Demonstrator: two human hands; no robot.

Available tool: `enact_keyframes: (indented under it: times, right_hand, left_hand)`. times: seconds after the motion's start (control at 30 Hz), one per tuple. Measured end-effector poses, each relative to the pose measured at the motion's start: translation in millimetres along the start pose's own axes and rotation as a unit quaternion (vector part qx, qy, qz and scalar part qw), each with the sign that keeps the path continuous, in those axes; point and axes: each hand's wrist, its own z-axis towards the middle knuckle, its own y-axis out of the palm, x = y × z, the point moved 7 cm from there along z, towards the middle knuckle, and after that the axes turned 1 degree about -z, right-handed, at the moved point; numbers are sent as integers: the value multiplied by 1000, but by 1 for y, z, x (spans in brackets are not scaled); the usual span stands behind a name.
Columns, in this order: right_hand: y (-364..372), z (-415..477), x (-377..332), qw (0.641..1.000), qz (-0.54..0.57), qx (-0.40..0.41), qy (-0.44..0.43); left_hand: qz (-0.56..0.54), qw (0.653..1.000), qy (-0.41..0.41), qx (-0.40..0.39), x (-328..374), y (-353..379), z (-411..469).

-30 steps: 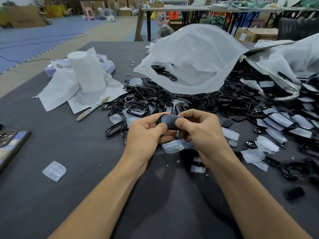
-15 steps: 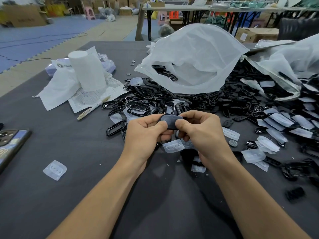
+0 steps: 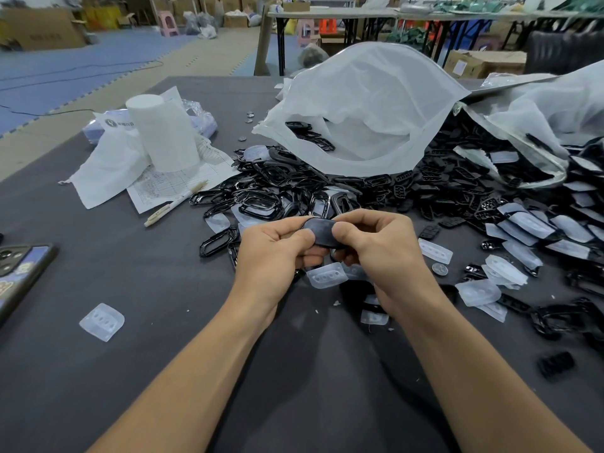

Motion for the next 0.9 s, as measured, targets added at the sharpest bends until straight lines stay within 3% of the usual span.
enact_keyframes:
  times: [0.23, 0.9]
  right_hand:
    - [-1, 2, 2, 1000, -1, 9, -5]
    - [-1, -2, -7, 994, -81, 25, -75]
  left_hand:
    - [2, 1000, -13, -19, 1, 1, -2]
    - [15, 999, -31, 32, -1, -6, -1]
